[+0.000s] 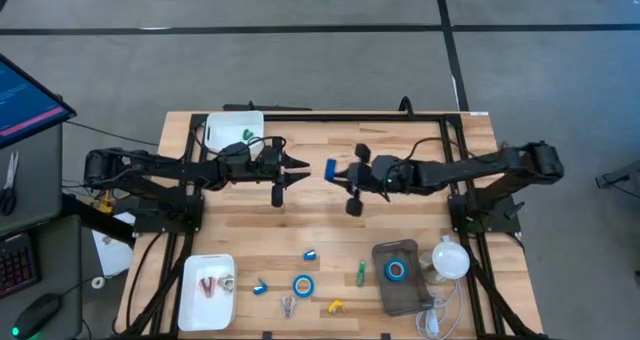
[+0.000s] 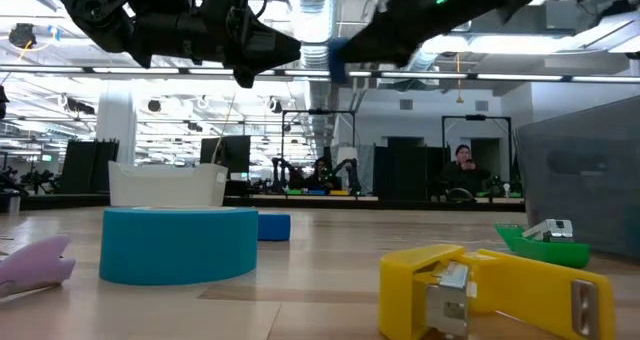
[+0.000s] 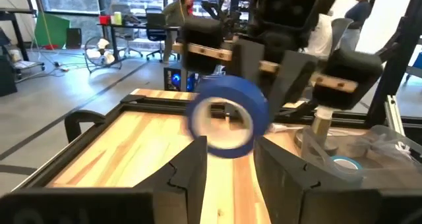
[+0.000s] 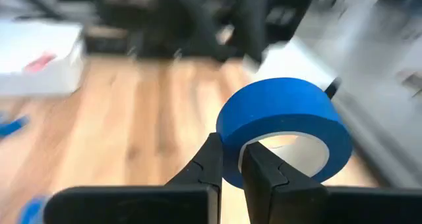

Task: Pick and place Stapler, Stapler remover, tape
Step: Put the blue tape into the black bin, then put the green stapler into the top white bin

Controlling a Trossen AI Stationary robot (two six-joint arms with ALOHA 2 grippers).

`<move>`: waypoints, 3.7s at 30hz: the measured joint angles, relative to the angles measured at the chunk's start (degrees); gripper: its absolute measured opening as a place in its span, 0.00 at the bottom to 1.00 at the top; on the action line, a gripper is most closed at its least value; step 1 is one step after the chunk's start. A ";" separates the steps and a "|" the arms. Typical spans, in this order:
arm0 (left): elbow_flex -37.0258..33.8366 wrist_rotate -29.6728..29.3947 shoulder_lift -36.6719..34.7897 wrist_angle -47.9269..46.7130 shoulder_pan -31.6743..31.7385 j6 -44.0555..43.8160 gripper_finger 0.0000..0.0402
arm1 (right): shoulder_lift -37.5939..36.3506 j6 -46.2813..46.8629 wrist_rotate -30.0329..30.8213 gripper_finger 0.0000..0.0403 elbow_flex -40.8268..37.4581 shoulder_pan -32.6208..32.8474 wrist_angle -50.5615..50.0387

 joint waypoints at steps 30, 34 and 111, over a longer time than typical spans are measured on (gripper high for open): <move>0.02 -0.17 0.02 -0.24 -0.02 0.04 0.28 | -10.21 56.92 -24.28 0.05 -0.02 26.30 -47.09; 0.04 -0.17 0.02 -0.25 -0.02 0.04 0.28 | -6.99 56.21 -26.86 0.05 -0.04 26.26 -45.69; 0.09 -0.15 0.04 -0.48 -0.02 0.11 0.28 | 1.18 -3.84 -21.44 0.19 11.43 1.82 -27.99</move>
